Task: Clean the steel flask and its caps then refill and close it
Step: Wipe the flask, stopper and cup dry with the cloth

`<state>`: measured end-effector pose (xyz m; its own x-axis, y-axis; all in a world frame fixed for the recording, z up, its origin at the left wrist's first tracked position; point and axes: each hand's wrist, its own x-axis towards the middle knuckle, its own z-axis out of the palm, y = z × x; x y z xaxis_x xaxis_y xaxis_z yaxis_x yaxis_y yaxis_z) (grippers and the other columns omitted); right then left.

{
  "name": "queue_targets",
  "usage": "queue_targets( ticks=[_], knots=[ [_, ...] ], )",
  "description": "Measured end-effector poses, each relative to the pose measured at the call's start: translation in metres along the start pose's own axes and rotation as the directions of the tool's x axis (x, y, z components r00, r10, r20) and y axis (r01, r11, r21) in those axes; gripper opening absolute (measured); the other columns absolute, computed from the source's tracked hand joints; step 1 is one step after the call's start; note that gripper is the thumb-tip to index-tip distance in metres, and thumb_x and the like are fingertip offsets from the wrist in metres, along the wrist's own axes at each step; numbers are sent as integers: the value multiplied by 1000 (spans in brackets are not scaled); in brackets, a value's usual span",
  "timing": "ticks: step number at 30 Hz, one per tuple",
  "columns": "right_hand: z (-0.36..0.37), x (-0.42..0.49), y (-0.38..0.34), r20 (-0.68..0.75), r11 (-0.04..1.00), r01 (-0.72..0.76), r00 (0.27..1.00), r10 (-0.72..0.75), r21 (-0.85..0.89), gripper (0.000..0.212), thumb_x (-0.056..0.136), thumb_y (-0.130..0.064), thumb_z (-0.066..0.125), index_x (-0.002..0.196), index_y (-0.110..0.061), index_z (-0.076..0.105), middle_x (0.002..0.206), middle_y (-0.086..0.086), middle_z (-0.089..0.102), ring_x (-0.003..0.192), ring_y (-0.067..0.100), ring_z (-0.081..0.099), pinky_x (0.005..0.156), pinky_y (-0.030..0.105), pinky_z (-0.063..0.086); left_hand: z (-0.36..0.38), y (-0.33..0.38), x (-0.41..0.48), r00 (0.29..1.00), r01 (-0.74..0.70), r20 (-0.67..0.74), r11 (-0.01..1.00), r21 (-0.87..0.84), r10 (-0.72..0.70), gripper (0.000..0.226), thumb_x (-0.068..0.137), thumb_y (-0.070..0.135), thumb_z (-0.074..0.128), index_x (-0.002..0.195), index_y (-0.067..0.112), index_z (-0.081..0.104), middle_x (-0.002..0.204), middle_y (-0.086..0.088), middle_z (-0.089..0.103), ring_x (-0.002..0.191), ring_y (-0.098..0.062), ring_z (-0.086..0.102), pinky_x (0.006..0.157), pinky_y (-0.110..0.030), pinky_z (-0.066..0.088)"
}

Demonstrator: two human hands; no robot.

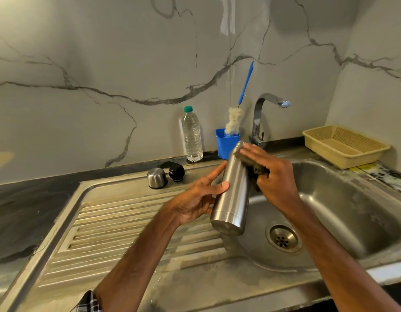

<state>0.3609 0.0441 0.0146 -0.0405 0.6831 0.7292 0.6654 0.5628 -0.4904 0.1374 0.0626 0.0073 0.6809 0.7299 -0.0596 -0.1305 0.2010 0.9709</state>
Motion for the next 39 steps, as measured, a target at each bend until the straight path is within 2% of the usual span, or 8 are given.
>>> queue_targets(
  ticks=[3, 8, 15, 22, 26, 32, 36, 39],
  knots=[
    [-3, 3, 3, -93, 989, -147, 985, 144, -33, 72, 81, 19, 57, 144, -14, 50, 134, 12, 62, 115, 19, 61, 97, 20, 50, 2, 0, 1, 998, 11, 58, 1000, 6, -11, 73, 92, 22, 70, 152, 46, 38, 154, -11, 48, 120, -28, 60, 100, -50, 50],
    [-8, -2, 1, -6, 998, 56, 998, -56, 3, 74, 72, 25, 55, 135, -13, 61, 142, -1, 57, 139, 11, 46, 115, 33, 39, 0, -2, 1, 997, 16, 70, 999, -40, -13, 72, 91, 19, 70, 152, 45, 40, 155, -12, 46, 123, -28, 59, 102, -48, 51],
    [-9, 0, 0, -12, 946, -323, 946, 323, 31, 75, 84, 16, 56, 148, -21, 45, 128, 10, 64, 111, 8, 56, 92, 8, 41, 3, 4, -3, 999, 21, 31, 989, -146, -16, 55, 92, 17, 64, 147, 18, 53, 131, -12, 63, 107, -19, 68, 89, -30, 59],
    [4, -8, -17, 76, 975, -221, 972, 221, 1, 74, 82, 19, 55, 145, -19, 47, 148, 5, 50, 135, 16, 48, 105, -1, 23, 4, -2, 2, 994, 59, -84, 980, -191, -76, 59, 91, 35, 72, 137, 0, 60, 136, -26, 60, 125, -39, 61, 113, -50, 44],
    [6, -8, -17, 72, 994, -101, 992, 104, -47, 77, 75, 20, 56, 140, -20, 55, 149, 1, 49, 132, 8, 46, 107, 0, 24, 10, -3, 1, 978, 103, -176, 993, -62, -112, 71, 84, 53, 73, 134, 5, 57, 121, -17, 71, 107, -29, 70, 94, -40, 57],
    [-8, 4, -9, -131, 966, -257, 957, 258, 28, 68, 79, 19, 60, 135, -19, 57, 123, 15, 69, 76, -1, 63, 70, 4, 48, 13, -3, 0, 993, 91, -67, 995, -38, -93, 77, 71, 42, 90, 133, 6, 62, 122, -16, 68, 105, -25, 68, 90, -34, 59],
    [-4, -5, -13, -16, 992, -129, 992, 129, 2, 72, 77, 22, 59, 136, -19, 56, 142, 4, 56, 129, 18, 56, 108, 28, 45, 11, -5, 3, 991, 88, -99, 996, 4, -87, 72, 73, 43, 86, 131, 8, 64, 122, -15, 68, 107, -26, 65, 98, -38, 55],
    [-2, -8, -13, 84, 1000, -11, 996, 10, 19, 76, 72, 25, 58, 134, -19, 60, 144, -3, 53, 137, 12, 47, 114, 27, 37, 7, -4, 3, 988, 81, -134, 997, -19, -83, 77, 74, 47, 85, 136, 8, 61, 127, -17, 66, 110, -28, 65, 100, -41, 53]
  ],
)
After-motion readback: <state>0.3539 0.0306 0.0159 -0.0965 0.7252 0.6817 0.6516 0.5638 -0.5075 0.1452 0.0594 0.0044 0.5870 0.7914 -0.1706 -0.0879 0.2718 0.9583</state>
